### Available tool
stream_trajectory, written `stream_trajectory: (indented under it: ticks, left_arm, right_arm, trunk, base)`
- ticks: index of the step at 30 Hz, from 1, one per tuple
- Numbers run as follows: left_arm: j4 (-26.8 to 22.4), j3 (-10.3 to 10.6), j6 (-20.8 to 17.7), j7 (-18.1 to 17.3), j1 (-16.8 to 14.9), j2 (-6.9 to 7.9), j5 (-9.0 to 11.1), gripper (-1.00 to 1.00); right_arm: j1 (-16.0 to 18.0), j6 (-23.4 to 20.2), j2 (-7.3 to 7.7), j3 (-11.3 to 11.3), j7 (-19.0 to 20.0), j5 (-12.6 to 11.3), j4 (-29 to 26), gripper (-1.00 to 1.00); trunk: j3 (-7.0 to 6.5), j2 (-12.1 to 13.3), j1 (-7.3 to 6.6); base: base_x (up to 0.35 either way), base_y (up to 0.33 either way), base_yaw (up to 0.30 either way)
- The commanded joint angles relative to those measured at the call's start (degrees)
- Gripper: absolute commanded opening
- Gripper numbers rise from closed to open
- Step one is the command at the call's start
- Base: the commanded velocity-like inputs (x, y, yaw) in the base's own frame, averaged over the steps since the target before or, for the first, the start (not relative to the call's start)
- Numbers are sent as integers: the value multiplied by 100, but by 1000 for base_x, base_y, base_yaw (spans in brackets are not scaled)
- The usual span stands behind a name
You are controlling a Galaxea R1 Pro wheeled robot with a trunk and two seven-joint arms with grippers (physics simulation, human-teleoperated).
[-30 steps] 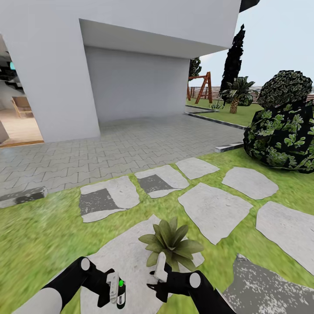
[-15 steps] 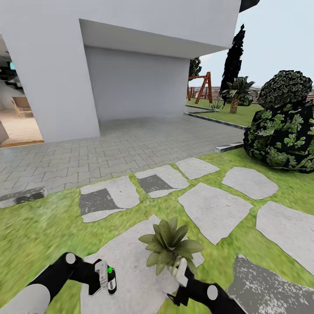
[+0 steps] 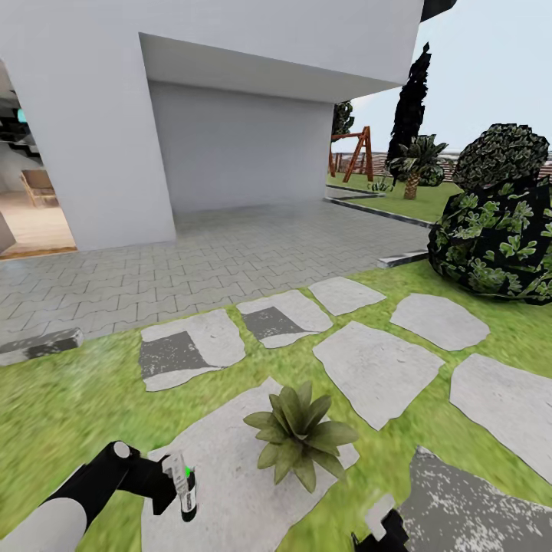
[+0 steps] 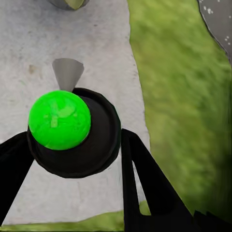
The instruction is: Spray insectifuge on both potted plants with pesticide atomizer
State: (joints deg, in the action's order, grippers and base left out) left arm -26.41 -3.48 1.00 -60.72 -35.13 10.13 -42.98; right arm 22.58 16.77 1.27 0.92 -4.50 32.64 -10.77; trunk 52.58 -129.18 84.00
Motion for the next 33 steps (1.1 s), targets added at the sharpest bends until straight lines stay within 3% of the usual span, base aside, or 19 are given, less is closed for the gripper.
stream_trajectory:
  ticks: [1,5,8,12,17,23,28,33]
  left_arm:
    - [-5,-37,-114,-30,-3,-14,-46,-100]
    - [-11,-19,-588,-44,-8,-32,-58,-100]
    - [-13,-7,-937,-64,-78,-21,-61,-100]
    - [-14,9,-1359,-82,-192,-16,-68,-100]
    - [-17,14,-1790,-109,-420,-15,-67,-100]
    - [-17,14,-1941,-99,-464,-71,-70,-100]
    - [-19,16,-2787,-100,-483,-50,-71,-100]
    - [-6,119,-3086,-172,-650,-41,-62,-100]
  right_arm:
    - [5,70,22,-118,-270,-171,122,100]
    - [5,196,84,-444,-784,-981,302,100]
    - [5,216,235,-513,-1020,-1688,331,100]
    - [9,216,296,-519,-1062,-2479,336,100]
    - [7,219,310,-520,-1078,-2642,331,100]
    - [7,222,305,-529,-1103,-2672,337,100]
    - [5,222,309,-529,-1098,-2667,346,100]
    - [3,222,312,-530,-1101,-2667,354,100]
  trunk:
    - [5,-2,-1]
    - [5,-2,-1]
    - [5,-2,-1]
    - [5,-2,-1]
    - [5,-2,-1]
    - [5,-2,-1]
    - [5,-2,-1]
    - [5,-2,-1]
  base:
    - [0,0,0]
    - [0,0,0]
    - [0,0,0]
    - [0,0,0]
    - [0,0,0]
    - [0,0,0]
    - [0,0,-48]
    - [0,0,-231]
